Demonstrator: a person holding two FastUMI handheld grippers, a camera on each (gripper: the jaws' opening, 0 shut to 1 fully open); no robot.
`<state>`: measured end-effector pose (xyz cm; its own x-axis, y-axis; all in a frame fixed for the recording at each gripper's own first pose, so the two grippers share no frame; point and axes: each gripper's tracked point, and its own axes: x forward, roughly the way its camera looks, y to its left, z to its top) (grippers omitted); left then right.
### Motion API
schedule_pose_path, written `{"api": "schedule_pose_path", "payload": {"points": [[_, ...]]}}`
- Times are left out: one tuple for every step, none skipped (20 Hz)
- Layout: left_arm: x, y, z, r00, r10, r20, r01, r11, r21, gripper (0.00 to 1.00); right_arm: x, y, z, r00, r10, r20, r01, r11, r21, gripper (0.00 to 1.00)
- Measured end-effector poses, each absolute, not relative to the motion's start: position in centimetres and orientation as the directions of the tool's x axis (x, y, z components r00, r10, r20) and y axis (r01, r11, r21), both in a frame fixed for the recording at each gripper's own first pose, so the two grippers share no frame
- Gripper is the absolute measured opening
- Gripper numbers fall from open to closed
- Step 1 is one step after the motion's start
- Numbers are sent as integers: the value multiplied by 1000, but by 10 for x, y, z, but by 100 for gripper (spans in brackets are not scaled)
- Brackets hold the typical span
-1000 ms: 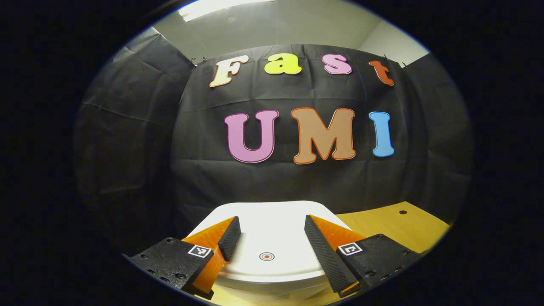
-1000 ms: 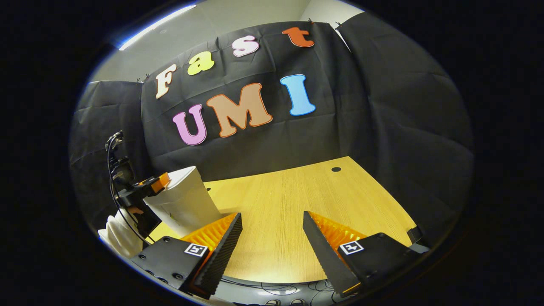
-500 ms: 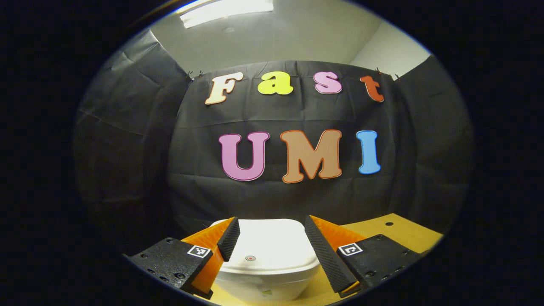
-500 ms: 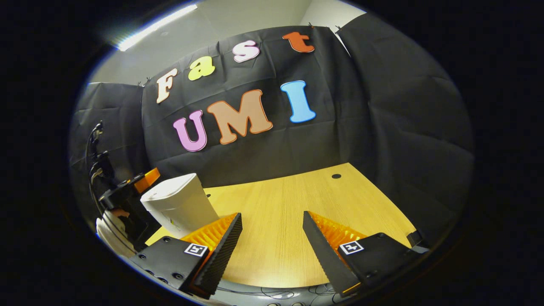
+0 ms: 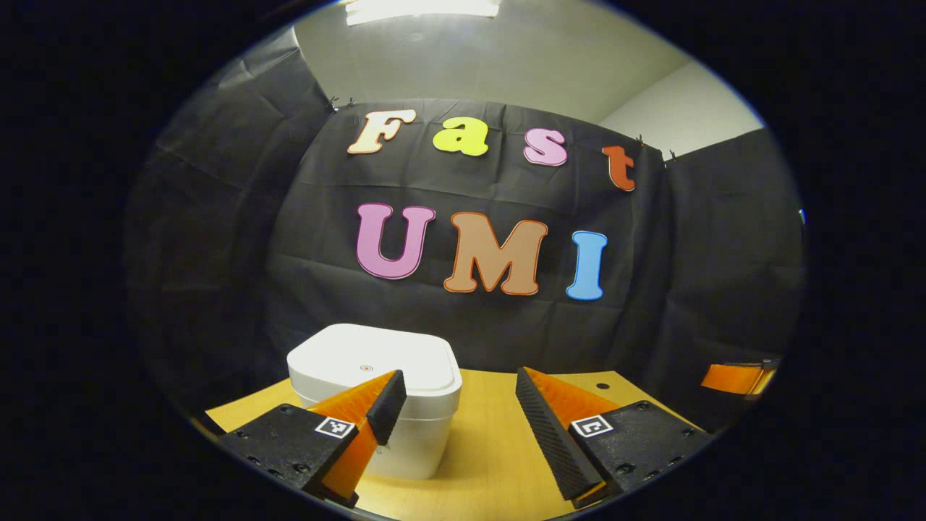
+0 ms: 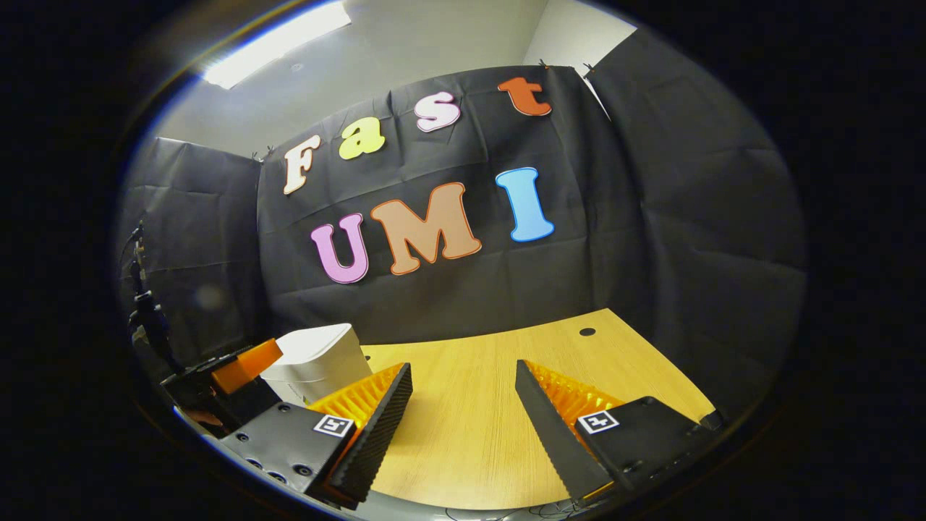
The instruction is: Press the lid of the desktop garbage bin to open it, pick up the crumpled paper on the desktop and throw it into the bin, then pick up the pop can on the desktop and drop it into the bin, and finally close the garbage bin lid.
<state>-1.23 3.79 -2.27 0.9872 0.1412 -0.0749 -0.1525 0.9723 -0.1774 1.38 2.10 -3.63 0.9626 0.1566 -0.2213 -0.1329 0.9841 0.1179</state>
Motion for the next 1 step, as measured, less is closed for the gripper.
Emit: {"api": "schedule_pose_path", "payload": {"points": [[-17, 38, -27, 985, 148, -90, -163, 968, -188, 93, 13, 21, -36, 963, 157, -218, -134, 984, 118, 96]]}}
